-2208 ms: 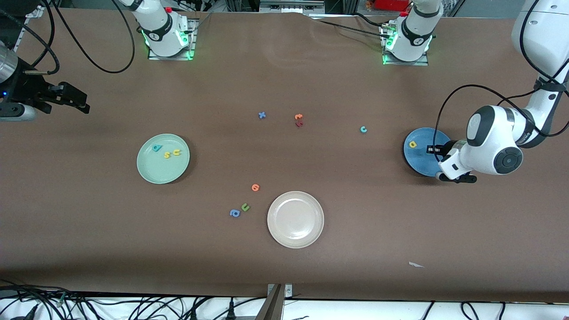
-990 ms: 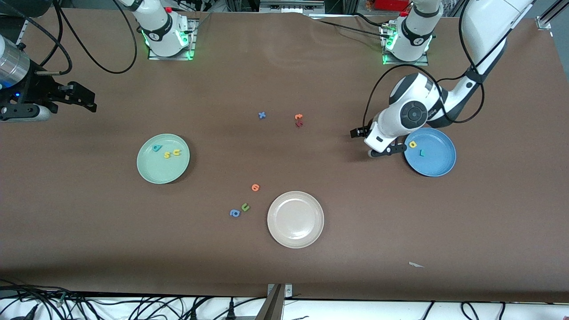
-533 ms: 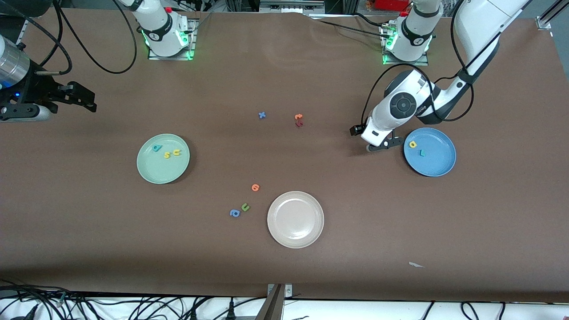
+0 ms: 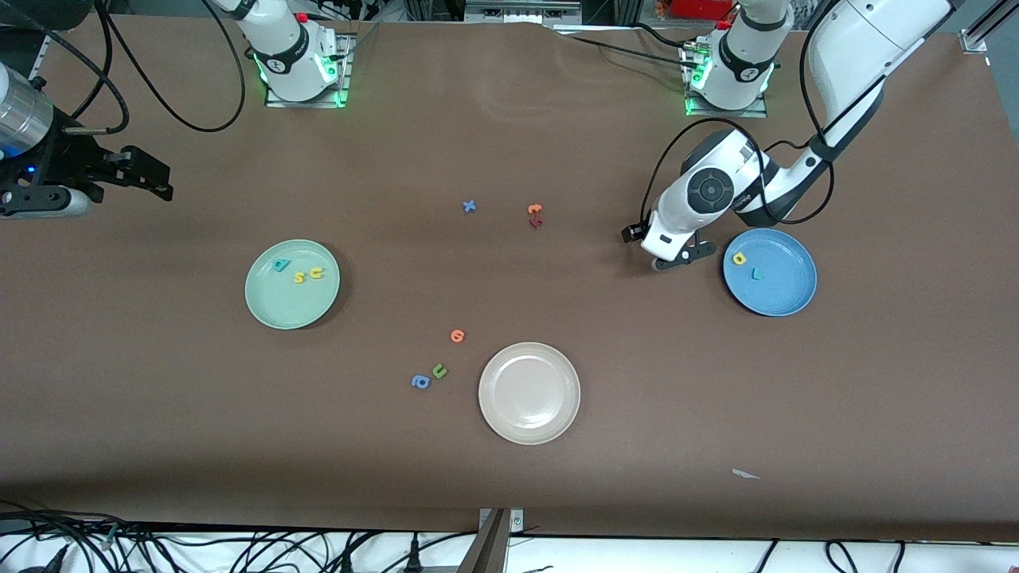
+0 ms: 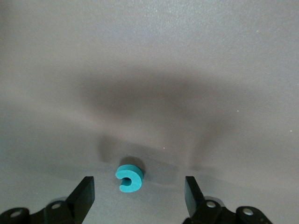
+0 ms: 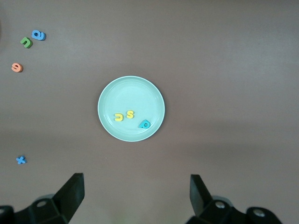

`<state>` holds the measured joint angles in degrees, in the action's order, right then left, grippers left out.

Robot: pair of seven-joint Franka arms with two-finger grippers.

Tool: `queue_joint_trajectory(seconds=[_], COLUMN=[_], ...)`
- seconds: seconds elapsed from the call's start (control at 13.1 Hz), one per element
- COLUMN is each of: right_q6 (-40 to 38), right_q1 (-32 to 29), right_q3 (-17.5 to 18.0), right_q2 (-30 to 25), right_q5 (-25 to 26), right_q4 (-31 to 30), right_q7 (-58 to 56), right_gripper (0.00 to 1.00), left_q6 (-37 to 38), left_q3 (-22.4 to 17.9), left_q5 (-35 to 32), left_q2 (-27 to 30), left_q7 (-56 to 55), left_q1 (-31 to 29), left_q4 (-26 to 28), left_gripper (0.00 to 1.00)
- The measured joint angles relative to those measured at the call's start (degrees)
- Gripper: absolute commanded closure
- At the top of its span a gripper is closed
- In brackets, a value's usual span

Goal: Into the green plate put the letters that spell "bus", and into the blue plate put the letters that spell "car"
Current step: 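Grasp the teal c letter with the left gripper, then carry the teal c to the blue plate and open the left gripper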

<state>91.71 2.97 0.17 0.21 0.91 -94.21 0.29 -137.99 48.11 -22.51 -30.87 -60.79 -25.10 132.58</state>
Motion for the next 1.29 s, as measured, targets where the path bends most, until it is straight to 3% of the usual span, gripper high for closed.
queue_joint_trajectory(seconds=[0.46, 1.14, 1.29], right_q6=[0.00, -0.01, -0.01], right_q1=[-0.01, -0.42, -0.41], right_q3=[-0.15, -2.31, -2.31], right_q2=[0.00, 0.00, 0.00], right_q5=[0.00, 0.02, 0.03], right_q4=[0.98, 1.17, 1.18], right_q7=[-0.01, 0.00, 0.00], right_gripper=[0.00, 0.00, 0.00], left_q6=[-0.89, -0.91, -0.89], left_q3=[-0.09, 0.39, 0.47], left_q5=[0.00, 0.00, 0.00], left_q2=[-1.41, -1.23, -1.24], left_q7=[-1.15, -1.35, -1.35], left_q1=[-0.46, -1.03, -1.09], left_q4=[-0.01, -0.13, -0.11], left_gripper=[0.41, 0.91, 0.96])
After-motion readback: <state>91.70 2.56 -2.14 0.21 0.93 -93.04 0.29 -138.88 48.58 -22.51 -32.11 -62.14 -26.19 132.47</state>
